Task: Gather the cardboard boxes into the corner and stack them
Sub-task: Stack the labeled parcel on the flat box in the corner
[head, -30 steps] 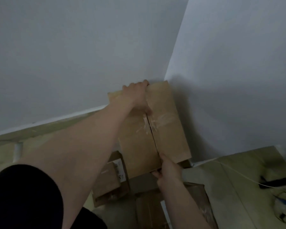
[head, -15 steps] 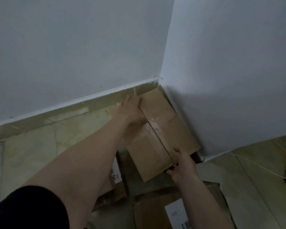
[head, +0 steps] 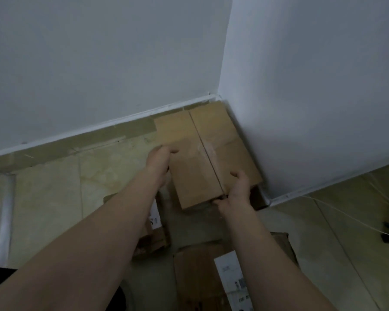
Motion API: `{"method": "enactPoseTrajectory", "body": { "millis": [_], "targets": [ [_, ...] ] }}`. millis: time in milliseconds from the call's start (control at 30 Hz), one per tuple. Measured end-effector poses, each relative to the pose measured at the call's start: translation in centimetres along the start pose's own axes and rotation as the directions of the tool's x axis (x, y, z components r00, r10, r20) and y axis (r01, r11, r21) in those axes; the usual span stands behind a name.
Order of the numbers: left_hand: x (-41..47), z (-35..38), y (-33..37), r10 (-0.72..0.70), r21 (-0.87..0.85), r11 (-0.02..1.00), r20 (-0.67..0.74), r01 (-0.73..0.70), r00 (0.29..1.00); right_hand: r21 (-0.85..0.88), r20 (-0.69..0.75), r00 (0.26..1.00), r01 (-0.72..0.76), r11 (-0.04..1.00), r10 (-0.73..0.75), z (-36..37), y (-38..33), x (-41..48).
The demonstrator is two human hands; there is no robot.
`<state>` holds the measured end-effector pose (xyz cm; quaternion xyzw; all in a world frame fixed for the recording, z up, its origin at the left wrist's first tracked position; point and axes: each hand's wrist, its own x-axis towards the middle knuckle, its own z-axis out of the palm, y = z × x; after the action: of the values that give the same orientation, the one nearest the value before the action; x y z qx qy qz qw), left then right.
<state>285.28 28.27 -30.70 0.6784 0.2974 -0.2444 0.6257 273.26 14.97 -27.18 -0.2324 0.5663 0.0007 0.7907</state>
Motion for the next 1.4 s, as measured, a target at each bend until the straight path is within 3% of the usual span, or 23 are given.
{"method": "enactPoseTrajectory", "body": {
  "millis": [133, 200, 267, 333, 433, 567, 667, 767, 867, 967, 1200, 1267, 1333, 1400],
  "targets": [
    [-0.9, -0.2, -0.4, 0.006, 0.045, 0.999, 0.094, -0.011, 0.996, -0.119, 0.077, 0.996, 0.063, 0.991, -0.054, -0.8, 0.4, 1.3],
    [-1.4, -0.8, -1.4, -0.03, 0.196, 0.98, 0.065, 0.017, 0.997, -0.276, 0.1, 0.993, 0.087, 0.957, -0.061, -2.5, 0.4, 1.9],
    [-2.9, -1.1, -2.8, -0.088, 0.429, 0.901, 0.058, 0.055, 0.994, -0.551, 0.077, 0.993, 0.113, 0.827, -0.084, -5.4, -0.2, 2.3],
    [-5.1, -1.2, -4.2, -0.198, 0.621, 0.778, 0.108, 0.09, 0.974, -0.764, 0.051, 0.981, 0.16, 0.625, -0.188, -8.3, -1.5, 2.2],
    [-7.3, -1.7, -6.4, -0.333, 0.779, 0.622, 0.165, 0.084, 0.928, -0.897, 0.021, 0.932, 0.177, 0.405, -0.362, -12.0, -3.4, 0.9],
    [-9.7, -2.1, -9.0, -0.482, 0.897, 0.44, 0.204, 0.034, 0.852, -0.956, -0.118, 0.886, 0.02, 0.291, -0.448, -16.1, -4.3, -0.5],
    [-11.5, -2.3, -10.5, -0.617, 0.921, 0.367, 0.137, 0.129, 0.775, -0.937, -0.246, 0.91, -0.135, 0.322, -0.333, -18.7, -3.8, 0.6],
    [-11.8, -2.6, -12.0, -0.694, 0.894, 0.384, 0.114, 0.232, 0.711, -0.902, -0.225, 0.964, -0.151, 0.404, -0.141, -19.7, -2.9, 1.6],
    [-12.2, -2.2, -11.3, -0.613, 0.886, 0.434, 0.158, 0.163, 0.775, -0.923, -0.133, 0.986, -0.085, 0.375, -0.105, -20.1, -2.6, 2.1],
    [-13.5, -1.8, -8.1, -0.422, 0.917, 0.4, 0.185, -0.002, 0.888, -0.886, -0.144, 0.986, -0.09, 0.456, -0.086, -19.8, -3.1, 1.1],
    [-17.1, -1.2, -0.6, -0.199, 0.974, 0.095, 0.219, -0.204, 0.955, -0.818, -0.089, 0.995, -0.042, 0.574, -0.055, -18.1, -4.5, -0.8],
    [-17.8, -1.1, 2.0, -0.085, 0.965, -0.037, 0.256, -0.259, 0.963, -0.794, -0.053, 0.999, -0.035, 0.607, -0.011, -17.1, -5.0, -2.8],
    [-17.9, -1.0, 4.5, 0.075, 0.936, -0.173, 0.323, -0.307, 0.943, -0.763, 0.007, 1.0, -0.001, 0.647, 0.011, -16.3, -5.4, -4.5],
    [-17.7, -0.9, 6.7, 0.197, 0.912, -0.207, 0.392, -0.353, 0.898, -0.742, 0.066, 0.997, 0.029, 0.67, 0.03, -15.9, -5.3, -5.3]
  ]
}}
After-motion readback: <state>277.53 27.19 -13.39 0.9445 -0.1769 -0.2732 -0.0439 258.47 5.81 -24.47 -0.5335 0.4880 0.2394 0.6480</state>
